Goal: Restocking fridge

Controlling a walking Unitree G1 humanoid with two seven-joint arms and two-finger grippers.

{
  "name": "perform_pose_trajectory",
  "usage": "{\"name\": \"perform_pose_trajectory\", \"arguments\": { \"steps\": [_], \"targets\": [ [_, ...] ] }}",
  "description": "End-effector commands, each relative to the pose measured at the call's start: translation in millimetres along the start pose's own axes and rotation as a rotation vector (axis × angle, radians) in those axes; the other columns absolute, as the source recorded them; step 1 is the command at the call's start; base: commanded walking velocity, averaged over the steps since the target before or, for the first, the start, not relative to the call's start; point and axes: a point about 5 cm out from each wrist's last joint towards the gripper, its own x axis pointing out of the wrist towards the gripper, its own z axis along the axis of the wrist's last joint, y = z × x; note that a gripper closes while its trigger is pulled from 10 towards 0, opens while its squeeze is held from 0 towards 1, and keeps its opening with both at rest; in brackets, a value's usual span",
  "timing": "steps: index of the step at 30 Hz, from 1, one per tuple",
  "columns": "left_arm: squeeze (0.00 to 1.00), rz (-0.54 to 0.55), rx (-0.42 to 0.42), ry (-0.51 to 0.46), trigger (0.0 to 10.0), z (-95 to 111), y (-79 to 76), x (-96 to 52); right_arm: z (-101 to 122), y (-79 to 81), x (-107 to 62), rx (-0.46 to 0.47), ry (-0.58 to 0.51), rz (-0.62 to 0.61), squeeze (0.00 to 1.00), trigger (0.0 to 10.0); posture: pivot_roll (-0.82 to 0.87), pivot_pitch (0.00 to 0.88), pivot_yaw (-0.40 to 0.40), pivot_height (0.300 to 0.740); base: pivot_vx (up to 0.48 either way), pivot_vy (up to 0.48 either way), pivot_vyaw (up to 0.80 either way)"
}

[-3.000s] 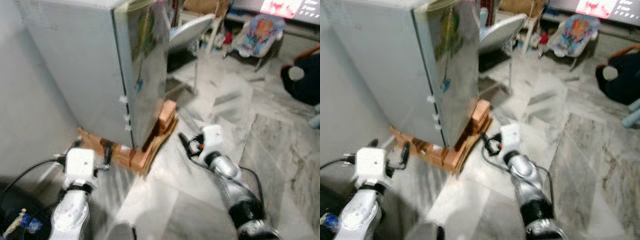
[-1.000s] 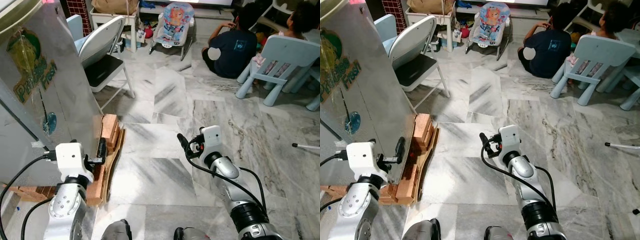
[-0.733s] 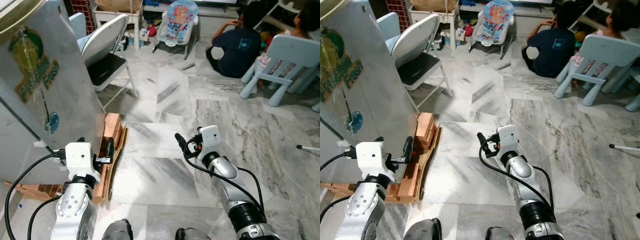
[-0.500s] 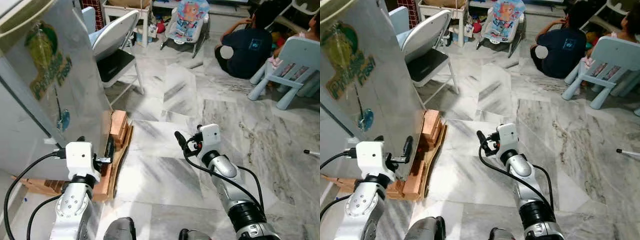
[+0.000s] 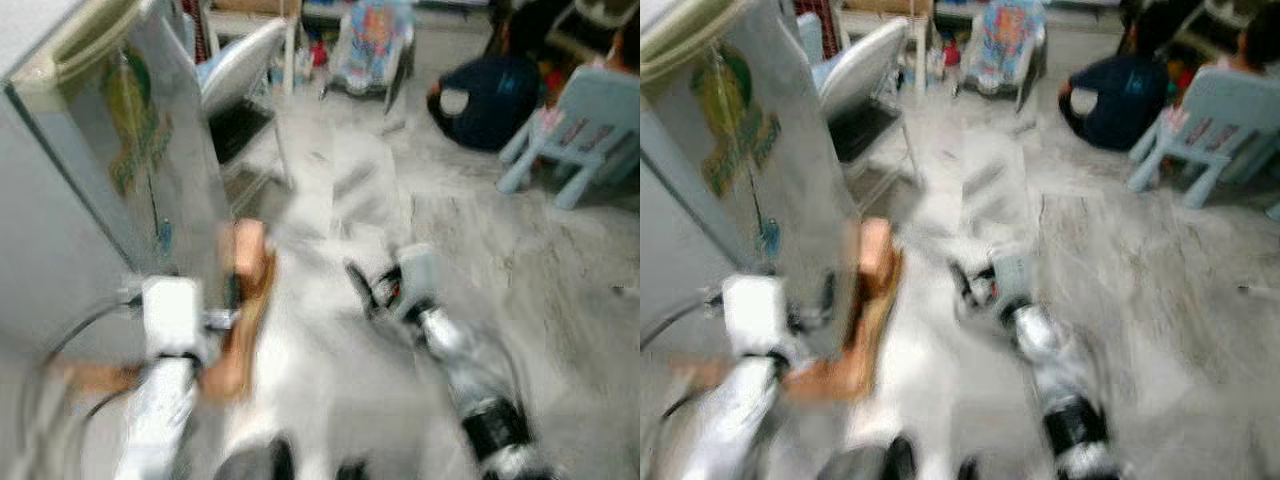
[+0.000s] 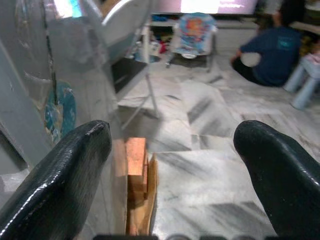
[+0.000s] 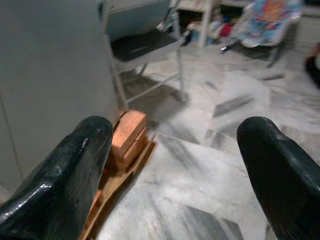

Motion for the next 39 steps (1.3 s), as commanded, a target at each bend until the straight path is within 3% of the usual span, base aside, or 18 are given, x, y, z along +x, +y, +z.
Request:
{"name": "perform_pose_trajectory", "arguments": {
  "steps": [1, 7, 23, 27, 32, 39],
  "targets": [
    [0.00, 0.003, 0.026, -0.021, 10.0, 6, 1.5, 1.3, 2, 4.2, 1.1, -0.004, -0.012, 0.012, 0.00, 10.0, 0.10, 0.098, -0.023, 0.740, 0.000, 0.000, 0.00],
    [0.00, -0.015, 0.023, -0.014, 10.0, 4, -2.1, 1.6, 2, 5.7, 1.1, -0.006, -0.011, 0.010, 0.00, 10.0, 0.09, 0.096, -0.030, 0.740, 0.000, 0.000, 0.00],
    [0.00, 0.012, 0.028, -0.006, 10.0, 0, 6.1, 3.3, 4, 1.3, 1.7, -0.015, -0.012, -0.012, 0.00, 10.0, 0.09, 0.099, -0.035, 0.740, 0.000, 0.000, 0.00],
    [0.00, 0.086, 0.046, 0.019, 10.0, -7, 16.9, 13.5, 1, 5.1, -3.1, -0.057, -0.006, 0.028, 0.00, 10.0, 0.07, 0.112, -0.035, 0.740, 0.000, 0.000, 0.00],
    [0.00, 0.165, 0.051, 0.011, 10.0, -5, 30.6, 38.7, -4, 0.7, -14.6, -0.071, 0.011, 0.031, 0.00, 10.0, 0.04, 0.123, -0.036, 0.740, 0.000, 0.000, 0.00],
    [0.00, 0.230, 0.060, 0.013, 10.0, 2, 50.7, 55.0, -8, 3.0, -25.7, -0.083, 0.026, 0.047, 0.00, 10.0, 0.01, 0.141, -0.033, 0.740, 0.000, 0.000, 0.00]
  ]
}}
